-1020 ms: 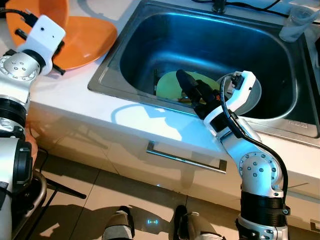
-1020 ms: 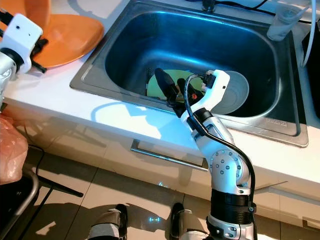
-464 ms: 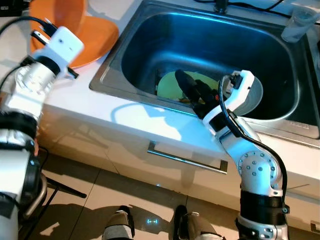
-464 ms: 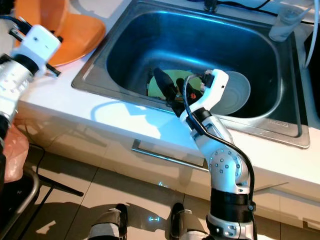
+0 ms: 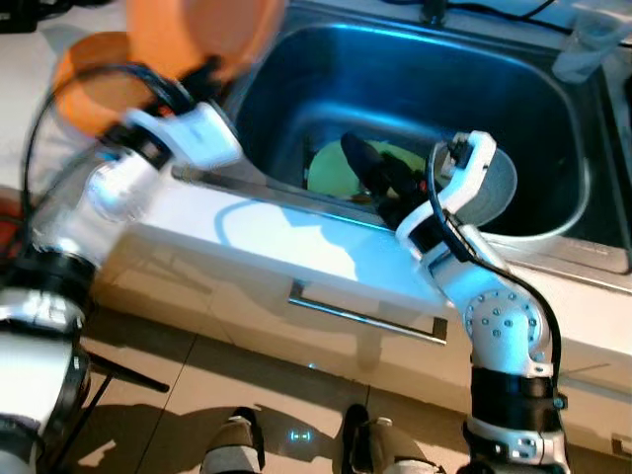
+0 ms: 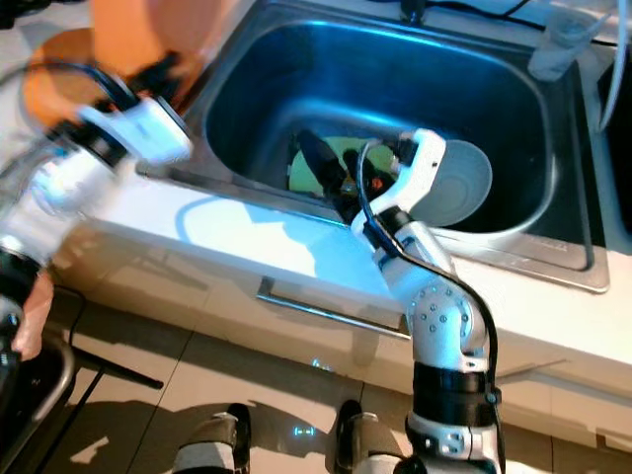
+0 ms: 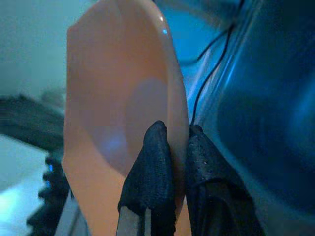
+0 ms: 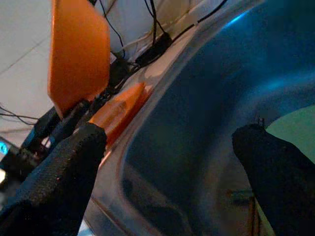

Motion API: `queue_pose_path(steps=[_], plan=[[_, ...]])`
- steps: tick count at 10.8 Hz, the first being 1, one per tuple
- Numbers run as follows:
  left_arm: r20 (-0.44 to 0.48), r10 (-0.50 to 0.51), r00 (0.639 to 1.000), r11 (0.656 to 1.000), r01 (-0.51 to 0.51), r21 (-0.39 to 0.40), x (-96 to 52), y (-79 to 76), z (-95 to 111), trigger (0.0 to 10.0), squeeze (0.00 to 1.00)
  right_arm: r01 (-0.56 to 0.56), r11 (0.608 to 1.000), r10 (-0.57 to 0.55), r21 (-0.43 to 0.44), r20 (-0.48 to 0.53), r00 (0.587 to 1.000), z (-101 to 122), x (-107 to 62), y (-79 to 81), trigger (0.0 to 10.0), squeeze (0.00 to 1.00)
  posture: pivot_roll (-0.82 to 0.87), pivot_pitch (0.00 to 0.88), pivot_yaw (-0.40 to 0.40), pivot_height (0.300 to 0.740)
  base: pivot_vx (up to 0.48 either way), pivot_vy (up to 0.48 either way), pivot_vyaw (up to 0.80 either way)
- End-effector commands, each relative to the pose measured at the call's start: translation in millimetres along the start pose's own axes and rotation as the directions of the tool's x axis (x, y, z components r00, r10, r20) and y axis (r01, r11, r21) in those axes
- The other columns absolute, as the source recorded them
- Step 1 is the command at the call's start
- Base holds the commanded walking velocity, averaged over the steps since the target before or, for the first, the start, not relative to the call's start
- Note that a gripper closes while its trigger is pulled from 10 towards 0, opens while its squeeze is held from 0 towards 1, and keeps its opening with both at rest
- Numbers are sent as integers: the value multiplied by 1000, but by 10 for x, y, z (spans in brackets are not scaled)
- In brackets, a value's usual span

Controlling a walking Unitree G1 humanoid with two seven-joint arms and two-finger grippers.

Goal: Kitchen organization

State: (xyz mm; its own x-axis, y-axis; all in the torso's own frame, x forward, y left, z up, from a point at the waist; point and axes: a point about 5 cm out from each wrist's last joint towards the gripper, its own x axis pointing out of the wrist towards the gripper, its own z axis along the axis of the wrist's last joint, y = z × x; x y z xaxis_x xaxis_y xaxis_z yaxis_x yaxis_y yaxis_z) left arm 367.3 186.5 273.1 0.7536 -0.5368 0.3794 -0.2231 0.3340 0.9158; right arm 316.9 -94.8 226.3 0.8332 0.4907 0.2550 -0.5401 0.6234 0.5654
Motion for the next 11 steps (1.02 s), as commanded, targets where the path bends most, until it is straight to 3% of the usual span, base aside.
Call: queue_pose_path(steps=[1, 3, 4, 6, 7, 8, 9, 11], plan=[[66, 40, 997, 999, -42, 24, 15, 23, 112, 0, 0, -7, 1000, 7, -5, 2, 1000, 9, 4, -9, 10000, 0, 70, 239, -51, 740, 0, 0, 0], [91, 42, 995, 999, -42, 2, -37, -149, 218, 0, 0, -30, 998, 31, -48, 20, 999, 144, 76, -21, 10000, 0, 60, 230, -57, 740, 0, 0, 0], [85, 54, 995, 998, -52, -25, -58, -259, 281, 0, 0, -52, 994, 55, -97, 34, 998, 264, 130, -24, 10000, 1000, 54, 224, -68, 740, 0, 0, 0], [87, 72, 994, 997, -69, -40, -49, -329, 371, 0, 0, -66, 989, 73, -134, 46, 996, 387, 207, -21, 10000, 1000, 50, 219, -80, 740, 0, 0, 0], [94, 71, 993, 997, -67, -47, -51, -382, 419, 0, 0, -81, 986, 88, -146, 47, 995, 427, 251, -9, 10000, 757, 49, 217, -87, 740, 0, 0, 0], [96, 69, 993, 997, -64, -49, -47, -410, 452, 0, 0, -90, 985, 98, -150, 49, 994, 449, 276, -4, 10000, 180, 48, 216, -90, 740, 0, 0, 0], [103, 59, 993, 997, -54, -54, -36, -455, 499, 0, 0, -103, 980, 113, -169, 52, 992, 480, 321, 17, 10000, 0, 45, 214, -92, 740, 0, 0, 0], [95, 33, 995, 998, -28, -56, -9, -545, 541, 0, 0, -130, 971, 145, -199, 66, 987, 561, 412, 95, 10000, 0, 38, 212, -94, 740, 0, 0, 0]])
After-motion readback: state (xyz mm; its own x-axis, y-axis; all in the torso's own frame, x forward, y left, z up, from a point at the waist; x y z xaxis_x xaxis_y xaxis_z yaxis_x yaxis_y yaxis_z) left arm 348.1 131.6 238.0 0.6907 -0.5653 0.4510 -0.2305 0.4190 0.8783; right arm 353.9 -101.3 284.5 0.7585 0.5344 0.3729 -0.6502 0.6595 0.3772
